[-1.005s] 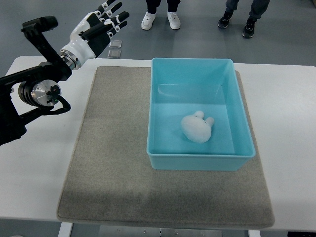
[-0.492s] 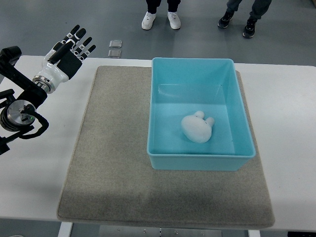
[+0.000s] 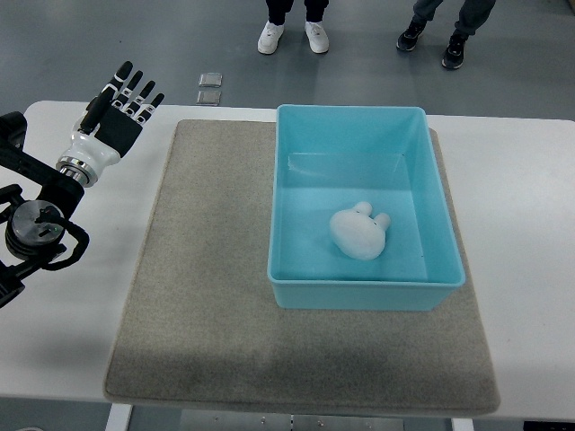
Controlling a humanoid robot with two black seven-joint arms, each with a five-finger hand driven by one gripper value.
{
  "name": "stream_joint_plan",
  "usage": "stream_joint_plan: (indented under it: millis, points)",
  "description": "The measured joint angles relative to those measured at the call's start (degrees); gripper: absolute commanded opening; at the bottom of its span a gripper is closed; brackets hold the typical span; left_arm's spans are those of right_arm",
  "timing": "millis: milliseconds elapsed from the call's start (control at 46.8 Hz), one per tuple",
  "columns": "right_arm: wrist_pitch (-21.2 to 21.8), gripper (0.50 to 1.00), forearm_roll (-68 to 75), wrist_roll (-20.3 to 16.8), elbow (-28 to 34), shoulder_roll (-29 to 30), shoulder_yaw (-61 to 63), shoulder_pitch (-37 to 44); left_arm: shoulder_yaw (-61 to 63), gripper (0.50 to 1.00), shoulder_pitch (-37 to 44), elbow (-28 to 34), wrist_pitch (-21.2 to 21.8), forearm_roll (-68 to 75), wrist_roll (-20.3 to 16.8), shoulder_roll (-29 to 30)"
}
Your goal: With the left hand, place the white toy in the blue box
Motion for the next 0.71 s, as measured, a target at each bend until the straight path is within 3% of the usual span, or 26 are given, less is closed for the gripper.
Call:
stream_joint_plan:
  millis: [705]
  points:
    - [0.0, 0.936, 0.0, 0.0, 0.0, 0.0, 0.0, 0.0, -1.2, 1.000, 0.4, 0.6, -0.2, 1.4, -0.1, 0.6]
